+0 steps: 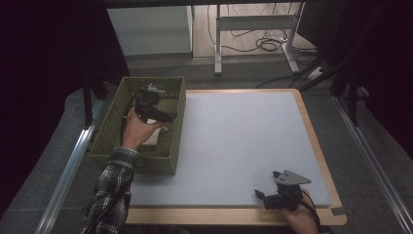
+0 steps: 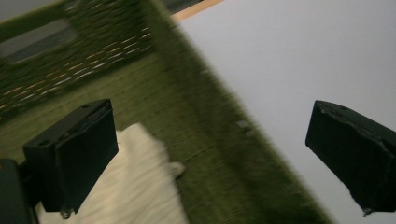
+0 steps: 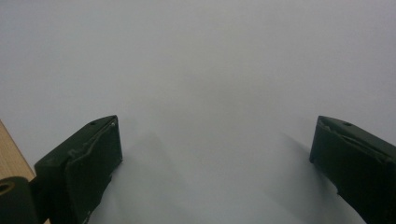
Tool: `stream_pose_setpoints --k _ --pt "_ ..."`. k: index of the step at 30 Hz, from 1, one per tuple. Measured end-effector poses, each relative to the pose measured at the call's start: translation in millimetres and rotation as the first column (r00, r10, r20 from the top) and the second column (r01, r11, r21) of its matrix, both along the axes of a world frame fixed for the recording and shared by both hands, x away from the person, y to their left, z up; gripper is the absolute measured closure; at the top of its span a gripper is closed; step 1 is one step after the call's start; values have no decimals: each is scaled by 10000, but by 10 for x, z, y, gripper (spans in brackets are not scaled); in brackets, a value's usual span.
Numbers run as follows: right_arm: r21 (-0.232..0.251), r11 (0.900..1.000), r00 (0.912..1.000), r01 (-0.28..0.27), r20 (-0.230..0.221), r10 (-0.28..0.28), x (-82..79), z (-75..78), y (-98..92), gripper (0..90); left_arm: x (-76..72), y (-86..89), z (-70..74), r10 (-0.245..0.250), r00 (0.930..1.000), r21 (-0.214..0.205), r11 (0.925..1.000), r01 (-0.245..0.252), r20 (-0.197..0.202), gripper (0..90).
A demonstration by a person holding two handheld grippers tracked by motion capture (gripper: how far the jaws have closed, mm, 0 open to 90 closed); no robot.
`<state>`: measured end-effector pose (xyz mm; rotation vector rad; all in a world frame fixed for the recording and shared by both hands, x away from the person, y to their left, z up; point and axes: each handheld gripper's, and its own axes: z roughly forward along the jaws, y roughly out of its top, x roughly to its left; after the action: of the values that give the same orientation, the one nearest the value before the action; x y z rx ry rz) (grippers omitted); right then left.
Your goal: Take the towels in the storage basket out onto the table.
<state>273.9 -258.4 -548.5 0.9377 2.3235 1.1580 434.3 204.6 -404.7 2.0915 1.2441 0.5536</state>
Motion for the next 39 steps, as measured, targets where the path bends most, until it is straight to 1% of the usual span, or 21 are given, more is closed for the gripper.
stream_pose_setpoints --k 5,8,12,16,18,21,22,23,25,27,28,29,30,32,33,34,35,36,37,38,39 --pt "-2 10000 10000 0 0 0 0 0 0 23 81 166 -126 422 9979 115 9991 -417 -493 32" --pt "-1 10000 10000 -1 0 1 0 0 0 22 140 232 -221 633 9943 235 9978 -615 -855 33" --pt "-1 10000 10000 -5 0 5 1 0 -1 23 230 312 -352 947 9860 480 9949 -888 -1374 34" --pt "-5 10000 10000 -5 2 5 1 0 -1 23 326 378 -460 1211 9736 795 9910 -1074 -1936 34" --pt "-5 10000 10000 -8 5 8 1 0 -1 23 372 402 -508 1308 9656 969 9890 -1114 -2248 34" --pt "-4 10000 10000 -10 2 10 1 0 -2 23 439 423 -592 1465 9495 1138 9864 -1189 -2773 32" --pt "-2 10000 10000 -8 0 8 1 0 -2 23 481 434 -639 1503 9382 1202 9857 -1180 -3117 29" --pt "-2 10000 10000 -8 0 8 1 0 -2 23 481 434 -639 1503 9382 1202 9857 -1180 -3117 28" --pt "-3 10000 10000 -12 1 12 1 0 -2 23 528 433 -690 1625 9231 1253 9841 -1260 -3485 28" --pt "-2 10000 10000 -13 1 13 1 0 -2 23 569 429 -728 1625 9138 1306 9839 -1218 -3722 29" --pt "-2 10000 10000 -14 0 14 1 0 -2 23 603 420 -769 1767 9008 1472 9808 -1276 -3967 37" --pt "-2 10000 10000 -14 0 14 1 0 -2 23 603 420 -769 1767 9008 1472 9808 -1276 -3967 46" --pt "1 10000 10000 -15 -2 15 1 0 -2 23 616 417 -790 1837 8939 1547 9793 -1304 -4090 46" --pt "0 10000 10000 -17 -2 17 1 0 -3 23 643 416 -838 2088 8742 1783 9735 -1431 -4383 93" --pt "0 10000 10000 -19 -2 19 1 0 -3 23 645 417 -840 2116 8692 1843 9726 -1420 -4470 139" --pt "1 10000 10000 -19 -2 19 1 0 -3 23 644 427 -836 2083 8673 1825 9734 -1386 -4522 196" --pt "3 10000 10000 -22 -5 22 1 0 -3 23 642 448 -828 2015 8620 1673 9762 -1380 -4651 345" --pt "2 10000 10000 -22 -6 22 1 0 -3 23 642 448 -828 2015 8620 1673 9762 -1380 -4651 440" --pt "2 10000 10000 -22 -6 22 1 0 -3 23 638 464 -828 1936 8574 1532 9788 -1358 -4768 440" --pt "3 10000 10000 -24 -3 24 1 0 -4 23 630 486 -832 1908 8484 1406 9803 -1386 -4938 624" --pt "3 10000 10000 -24 -3 24 1 0 -4 23 630 486 -832 1908 8484 1406 9803 -1386 -4938 698"
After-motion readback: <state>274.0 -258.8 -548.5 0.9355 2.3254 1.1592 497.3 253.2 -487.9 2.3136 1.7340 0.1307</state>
